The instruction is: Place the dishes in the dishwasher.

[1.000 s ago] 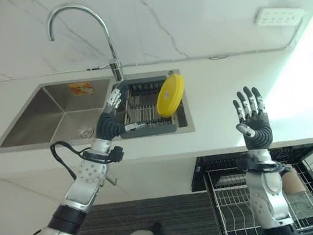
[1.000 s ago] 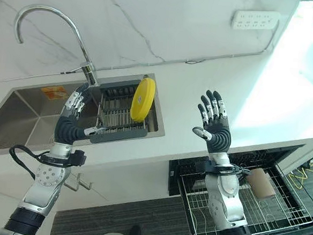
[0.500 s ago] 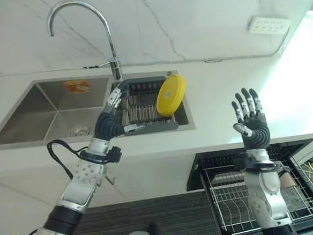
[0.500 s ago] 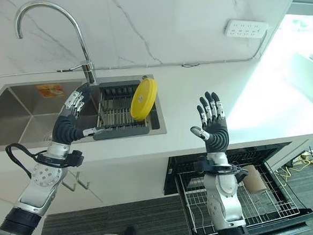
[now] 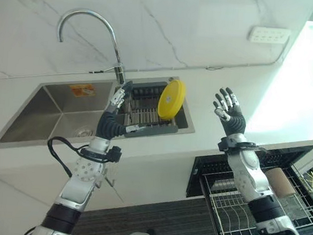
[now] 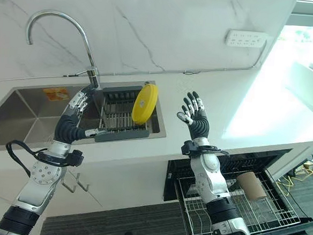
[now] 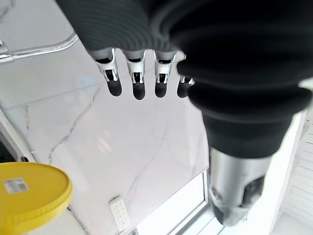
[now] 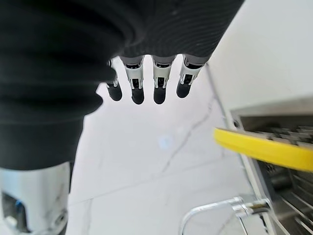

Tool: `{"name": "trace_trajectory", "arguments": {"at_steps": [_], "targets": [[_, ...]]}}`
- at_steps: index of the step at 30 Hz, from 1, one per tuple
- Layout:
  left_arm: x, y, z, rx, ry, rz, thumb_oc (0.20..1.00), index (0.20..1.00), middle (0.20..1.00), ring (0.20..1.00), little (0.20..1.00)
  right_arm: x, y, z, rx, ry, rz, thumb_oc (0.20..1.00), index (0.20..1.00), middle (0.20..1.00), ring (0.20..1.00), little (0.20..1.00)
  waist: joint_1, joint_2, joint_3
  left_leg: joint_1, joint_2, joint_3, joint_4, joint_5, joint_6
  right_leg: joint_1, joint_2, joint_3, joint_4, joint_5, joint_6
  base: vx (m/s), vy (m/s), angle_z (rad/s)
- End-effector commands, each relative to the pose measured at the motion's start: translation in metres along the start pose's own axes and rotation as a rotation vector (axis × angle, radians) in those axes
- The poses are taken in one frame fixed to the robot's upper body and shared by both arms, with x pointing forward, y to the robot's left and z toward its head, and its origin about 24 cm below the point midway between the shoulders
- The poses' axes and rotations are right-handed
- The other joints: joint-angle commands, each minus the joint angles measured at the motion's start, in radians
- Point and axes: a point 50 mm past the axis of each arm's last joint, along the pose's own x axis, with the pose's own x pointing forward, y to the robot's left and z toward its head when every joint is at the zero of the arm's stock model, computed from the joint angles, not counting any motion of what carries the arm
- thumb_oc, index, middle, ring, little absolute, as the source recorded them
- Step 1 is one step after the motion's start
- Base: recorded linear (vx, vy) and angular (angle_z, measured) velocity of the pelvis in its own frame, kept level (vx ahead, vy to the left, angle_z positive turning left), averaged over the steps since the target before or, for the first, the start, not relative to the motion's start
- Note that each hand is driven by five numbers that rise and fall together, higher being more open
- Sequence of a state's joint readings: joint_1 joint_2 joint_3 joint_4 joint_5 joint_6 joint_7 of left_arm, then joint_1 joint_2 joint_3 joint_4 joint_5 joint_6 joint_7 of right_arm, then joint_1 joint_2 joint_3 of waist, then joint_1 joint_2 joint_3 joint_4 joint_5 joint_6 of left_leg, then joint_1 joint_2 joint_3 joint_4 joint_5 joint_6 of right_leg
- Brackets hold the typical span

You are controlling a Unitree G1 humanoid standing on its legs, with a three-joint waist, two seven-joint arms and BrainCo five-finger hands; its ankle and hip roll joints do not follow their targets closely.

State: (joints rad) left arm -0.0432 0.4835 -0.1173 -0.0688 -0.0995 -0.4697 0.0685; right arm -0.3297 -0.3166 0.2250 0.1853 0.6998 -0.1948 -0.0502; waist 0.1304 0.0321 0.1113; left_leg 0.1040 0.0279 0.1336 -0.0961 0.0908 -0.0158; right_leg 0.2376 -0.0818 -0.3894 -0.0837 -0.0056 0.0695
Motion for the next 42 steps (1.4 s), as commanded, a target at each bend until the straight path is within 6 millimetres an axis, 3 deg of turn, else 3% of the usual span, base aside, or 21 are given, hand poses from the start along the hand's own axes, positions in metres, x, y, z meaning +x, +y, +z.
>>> {"name": "trace_trajectory", "arguments": {"at_steps": [1,9,14,16,23,33,42], "targets": [[0.017,0.002,0.015,-0.004,-0.095,-0.06,1.0,1.0,1.0,1.0,1.0,0.021,0.009,0.02,0.064,-0.065,0.045,1.0,1.0,1.0,1.0,1.0,0.027,-0.033,-0.036,0.016,0.004,-0.026,0.009,-0.11,-0.035,-0.06,-0.062,0.01,0.069,-0.032,0.074,0.09,0.103,0.21],[0.025,-0.004,0.019,-0.025,-0.121,-0.124,1.0,1.0,1.0,1.0,1.0,0.036,0.007,0.012,0.027,-0.007,0.003,1.0,1.0,1.0,1.0,1.0,0.063,-0.047,-0.002,0.01,-0.011,-0.052,0.009,-0.111,-0.026,-0.067,-0.069,0.002,0.072,-0.016,0.084,0.08,0.043,0.11],[0.041,-0.006,0.028,-0.019,-0.186,-0.155,1.0,1.0,1.0,1.0,1.0,0.057,0.012,0.031,0.002,-0.062,-0.022,1.0,1.0,1.0,1.0,1.0,0.072,-0.052,0.044,-0.043,-0.012,-0.079,0.018,-0.096,-0.021,-0.128,-0.062,0.032,0.1,-0.015,0.081,-0.08,0.011,0.04],[0.056,-0.006,0.038,0.003,-0.249,-0.146,1.0,1.0,1.0,1.0,1.0,0.069,0.011,0.046,-0.014,-0.106,-0.018,1.0,1.0,1.0,1.0,1.0,0.071,-0.051,0.091,-0.097,-0.014,-0.091,0.028,-0.083,-0.016,-0.183,-0.059,0.045,0.121,-0.01,0.081,-0.22,0.001,0.02],[0.08,-0.001,0.056,0.045,-0.359,-0.108,1.0,1.0,1.0,1.0,1.0,0.082,0.006,0.074,-0.032,-0.223,-0.049,1.0,1.0,1.0,1.0,1.0,0.068,-0.041,0.174,-0.179,-0.012,-0.083,0.036,-0.06,-0.016,-0.238,-0.075,0.041,0.107,0.018,0.089,-0.16,-0.011,-0.05],[0.078,-0.006,0.055,0.032,-0.349,-0.099,1.0,1.0,1.0,1.0,1.0,0.077,0.0,0.071,-0.015,-0.228,-0.079,1.0,1.0,1.0,1.0,1.0,0.067,-0.023,0.186,-0.178,-0.012,-0.087,0.047,-0.056,-0.024,-0.226,-0.088,0.033,0.107,0.012,0.088,0.05,0.011,-0.02],[0.062,-0.016,0.045,0.003,-0.27,-0.148,1.0,1.0,1.0,1.0,1.0,0.074,0.016,0.053,-0.139,-0.145,0.011,1.0,1.0,1.0,1.0,1.0,0.085,-0.028,0.14,-0.114,-0.006,-0.088,0.041,-0.065,-0.031,-0.163,-0.087,0.016,0.103,0.0,0.087,0.16,-0.009,-0.01]]}}
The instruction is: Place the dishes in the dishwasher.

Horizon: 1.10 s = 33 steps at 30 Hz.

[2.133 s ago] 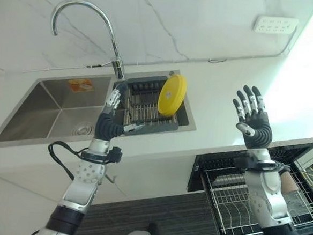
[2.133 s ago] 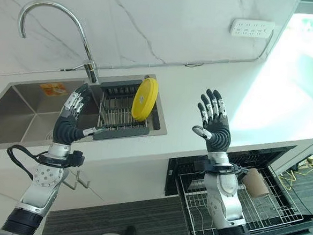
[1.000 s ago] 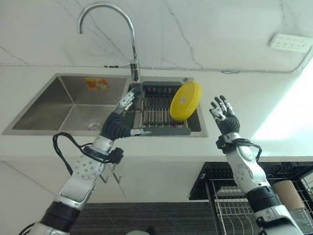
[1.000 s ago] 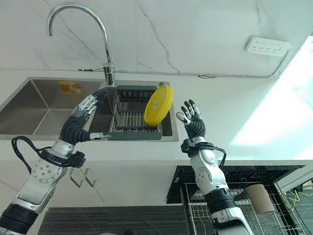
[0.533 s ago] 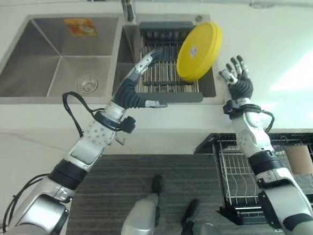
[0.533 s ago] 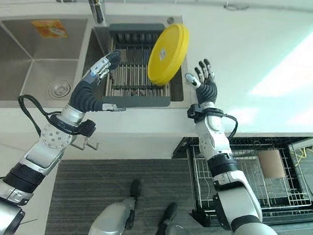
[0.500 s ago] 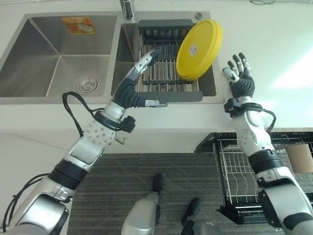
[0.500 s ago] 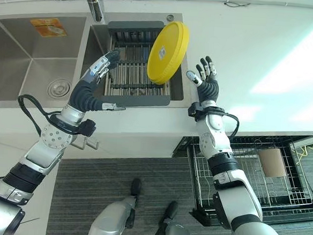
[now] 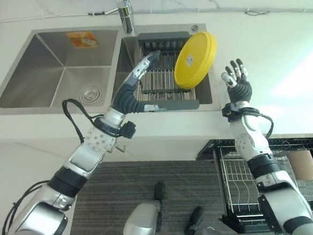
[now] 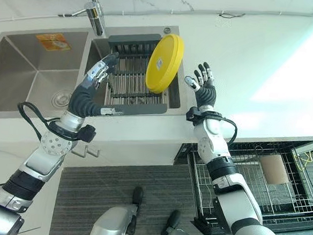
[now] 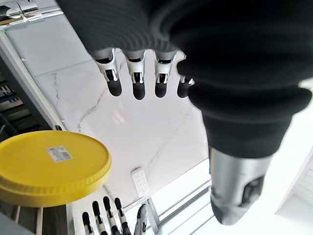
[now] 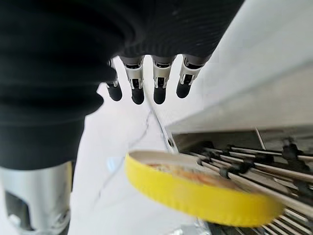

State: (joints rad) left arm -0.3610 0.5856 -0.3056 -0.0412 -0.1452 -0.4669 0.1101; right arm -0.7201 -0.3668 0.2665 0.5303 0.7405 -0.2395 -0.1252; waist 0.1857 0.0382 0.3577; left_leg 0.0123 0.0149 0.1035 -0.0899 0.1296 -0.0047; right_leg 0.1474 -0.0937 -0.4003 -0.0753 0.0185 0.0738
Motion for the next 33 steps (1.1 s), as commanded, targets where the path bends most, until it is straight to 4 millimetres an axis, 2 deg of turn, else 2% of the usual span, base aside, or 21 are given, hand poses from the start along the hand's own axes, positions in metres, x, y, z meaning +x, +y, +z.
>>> {"name": "trace_trajectory", "arguments": {"at_steps": [1,4,9,15,17,27,33], "targets": [[-0.001,-0.001,0.006,-0.011,-0.03,-0.013,1.0,1.0,1.0,1.0,1.0,0.002,0.015,0.011,-0.047,-0.053,0.079,1.0,1.0,1.0,1.0,1.0,0.032,-0.035,-0.109,-0.018,0.007,-0.059,0.035,-0.104,-0.042,-0.068,-0.073,0.027,0.094,-0.025,0.083,0.13,-0.019,0.0],[-0.004,-0.002,0.004,-0.015,-0.009,-0.031,1.0,1.0,1.0,1.0,1.0,0.005,0.015,0.012,-0.066,-0.037,0.085,1.0,1.0,1.0,1.0,1.0,0.04,-0.042,-0.114,-0.005,0.009,-0.063,0.035,-0.108,-0.043,-0.052,-0.068,0.025,0.091,-0.026,0.084,0.12,-0.03,0.0],[-0.009,-0.001,0.002,-0.015,0.013,-0.064,1.0,1.0,1.0,1.0,1.0,0.009,0.006,0.012,-0.06,-0.015,0.041,1.0,1.0,1.0,1.0,1.0,0.061,-0.06,-0.121,0.011,0.011,-0.073,0.037,-0.113,-0.044,-0.025,-0.06,0.018,0.085,-0.024,0.086,0.09,-0.046,0.03],[-0.01,-0.001,0.0,-0.018,0.028,-0.076,1.0,1.0,1.0,1.0,1.0,0.009,-0.004,0.009,-0.036,0.011,0.006,1.0,1.0,1.0,1.0,1.0,0.069,-0.063,-0.124,0.03,0.012,-0.078,0.033,-0.114,-0.045,-0.007,-0.058,0.009,0.083,-0.022,0.089,0.07,0.0,0.06],[-0.011,0.0,-0.001,-0.017,0.041,-0.085,1.0,1.0,1.0,1.0,1.0,0.009,-0.013,0.007,-0.009,0.026,-0.039,1.0,1.0,1.0,1.0,1.0,0.075,-0.066,-0.126,0.04,0.01,-0.083,0.031,-0.116,-0.044,0.004,-0.057,0.004,0.081,-0.019,0.092,0.08,0.005,0.07],[-0.013,0.002,-0.001,-0.02,0.056,-0.086,1.0,1.0,1.0,1.0,1.0,0.002,-0.029,-0.008,0.065,0.065,-0.116,1.0,1.0,1.0,1.0,1.0,0.073,-0.056,-0.124,0.07,0.008,-0.078,0.022,-0.117,-0.043,0.022,-0.064,-0.004,0.081,-0.009,0.101,0.02,0.016,0.03],[-0.012,0.001,-0.001,-0.023,0.057,-0.077,1.0,1.0,1.0,1.0,1.0,0.001,-0.038,-0.008,0.091,0.058,-0.16,1.0,1.0,1.0,1.0,1.0,0.068,-0.044,-0.116,0.072,0.006,-0.078,0.022,-0.114,-0.042,0.019,-0.067,0.0,0.084,-0.005,0.103,0.0,0.0,0.0]]}}
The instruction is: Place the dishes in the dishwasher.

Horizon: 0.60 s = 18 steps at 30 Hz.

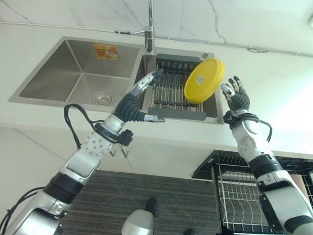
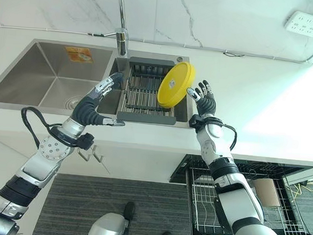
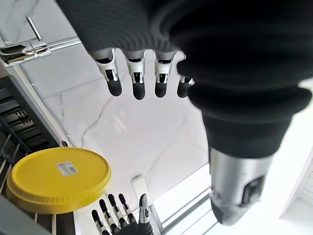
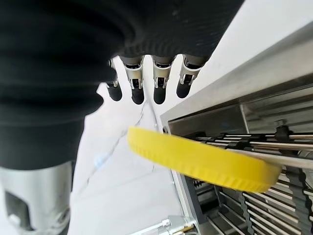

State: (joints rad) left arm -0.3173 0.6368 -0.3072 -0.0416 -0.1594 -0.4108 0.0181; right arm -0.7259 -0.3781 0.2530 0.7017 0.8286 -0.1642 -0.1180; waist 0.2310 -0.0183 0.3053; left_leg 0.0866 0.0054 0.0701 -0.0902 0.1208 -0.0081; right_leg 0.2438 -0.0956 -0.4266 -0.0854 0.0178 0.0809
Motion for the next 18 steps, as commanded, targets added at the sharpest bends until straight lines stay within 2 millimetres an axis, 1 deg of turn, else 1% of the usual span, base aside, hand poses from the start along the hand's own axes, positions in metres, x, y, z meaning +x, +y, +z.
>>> {"name": "trace_trajectory", "arguments": {"at_steps": [1,11,14,18], "targets": [[-0.001,0.001,0.011,-0.045,-0.056,0.031,1.0,1.0,1.0,1.0,1.0,0.003,-0.004,0.023,0.069,-0.124,-0.015,1.0,1.0,1.0,1.0,1.0,0.022,0.014,-0.064,-0.001,0.016,-0.044,0.023,-0.106,-0.038,-0.079,-0.065,0.027,0.095,-0.004,0.096,0.0,0.0,0.0],[0.0,-0.001,0.01,-0.05,-0.05,0.031,1.0,1.0,1.0,1.0,1.0,0.005,-0.01,0.022,0.063,-0.094,-0.01,1.0,1.0,1.0,1.0,1.0,0.019,0.03,-0.048,0.001,0.012,-0.044,0.032,-0.102,-0.036,-0.087,-0.076,0.031,0.114,0.001,0.101,0.02,0.009,0.0],[0.001,0.001,0.012,-0.051,-0.062,0.034,1.0,1.0,1.0,1.0,1.0,0.008,-0.012,0.03,0.038,-0.107,0.002,1.0,1.0,1.0,1.0,1.0,0.019,0.038,-0.033,-0.017,0.008,-0.049,0.044,-0.101,-0.034,-0.106,-0.081,0.035,0.126,0.002,0.101,-0.04,0.013,0.0],[0.005,0.005,0.016,-0.041,-0.097,0.046,1.0,1.0,1.0,1.0,1.0,0.013,-0.008,0.043,0.011,-0.138,0.026,1.0,1.0,1.0,1.0,1.0,0.018,0.044,0.0,-0.056,0.002,-0.058,0.057,-0.098,-0.031,-0.142,-0.087,0.043,0.137,0.005,0.101,-0.12,-0.003,0.02]]}}
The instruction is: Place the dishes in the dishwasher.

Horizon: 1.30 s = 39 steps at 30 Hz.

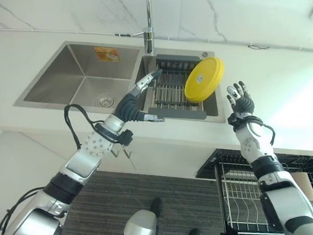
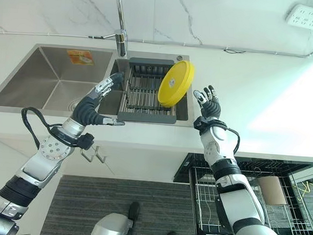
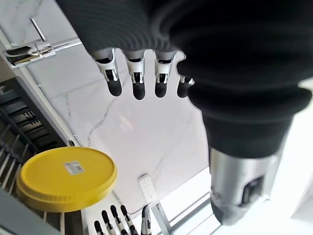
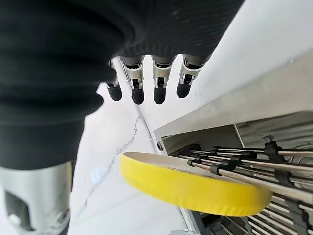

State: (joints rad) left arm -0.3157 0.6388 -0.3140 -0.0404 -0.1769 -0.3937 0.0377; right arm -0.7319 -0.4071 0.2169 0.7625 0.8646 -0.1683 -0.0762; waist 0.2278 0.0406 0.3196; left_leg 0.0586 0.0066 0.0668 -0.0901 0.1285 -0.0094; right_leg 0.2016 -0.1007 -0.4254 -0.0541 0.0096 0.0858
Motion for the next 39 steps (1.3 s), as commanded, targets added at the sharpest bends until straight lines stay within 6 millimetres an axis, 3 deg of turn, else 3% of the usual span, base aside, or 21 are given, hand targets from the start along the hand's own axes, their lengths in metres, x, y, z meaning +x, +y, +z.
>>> {"name": "trace_trajectory", "arguments": {"at_steps": [1,13,19,29,39], "targets": [[0.006,0.005,0.02,-0.022,-0.129,0.027,1.0,1.0,1.0,1.0,1.0,0.012,0.015,0.043,-0.015,-0.151,0.074,1.0,1.0,1.0,1.0,1.0,0.022,-0.015,-0.006,-0.037,0.0,-0.056,0.06,-0.105,-0.029,-0.108,-0.082,0.044,0.108,0.014,0.097,-0.14,-0.025,0.01],[0.024,0.014,0.033,0.012,-0.225,0.066,1.0,1.0,1.0,1.0,1.0,0.021,0.038,0.078,-0.09,-0.261,0.153,1.0,1.0,1.0,1.0,1.0,0.012,0.0,0.072,-0.144,-0.013,-0.059,0.091,-0.094,-0.023,-0.217,-0.099,0.056,0.14,0.017,0.091,-0.12,-0.001,0.0],[0.026,0.015,0.035,0.013,-0.236,0.072,1.0,1.0,1.0,1.0,1.0,0.022,0.047,0.085,-0.132,-0.287,0.185,1.0,1.0,1.0,1.0,1.0,0.013,0.004,0.077,-0.16,-0.017,-0.058,0.096,-0.097,-0.021,-0.238,-0.102,0.057,0.151,0.011,0.086,-0.03,0.01,0.0],[0.022,0.011,0.033,0.018,-0.228,0.058,1.0,1.0,1.0,1.0,1.0,0.021,0.067,0.086,-0.345,-0.3,0.25,1.0,1.0,1.0,1.0,1.0,0.026,-0.012,0.064,-0.154,-0.014,-0.059,0.095,-0.098,-0.023,-0.236,-0.1,0.045,0.157,0.005,0.082,0.0,0.0,0.0],[0.024,0.012,0.034,0.028,-0.239,0.056,1.0,1.0,1.0,1.0,1.0,0.023,0.075,0.1,-0.396,-0.346,0.249,1.0,1.0,1.0,1.0,1.0,0.038,-0.018,0.072,-0.167,-0.016,-0.065,0.099,-0.1,-0.022,-0.242,-0.102,0.037,0.158,0.007,0.08,-0.01,0.001,0.0]]}}
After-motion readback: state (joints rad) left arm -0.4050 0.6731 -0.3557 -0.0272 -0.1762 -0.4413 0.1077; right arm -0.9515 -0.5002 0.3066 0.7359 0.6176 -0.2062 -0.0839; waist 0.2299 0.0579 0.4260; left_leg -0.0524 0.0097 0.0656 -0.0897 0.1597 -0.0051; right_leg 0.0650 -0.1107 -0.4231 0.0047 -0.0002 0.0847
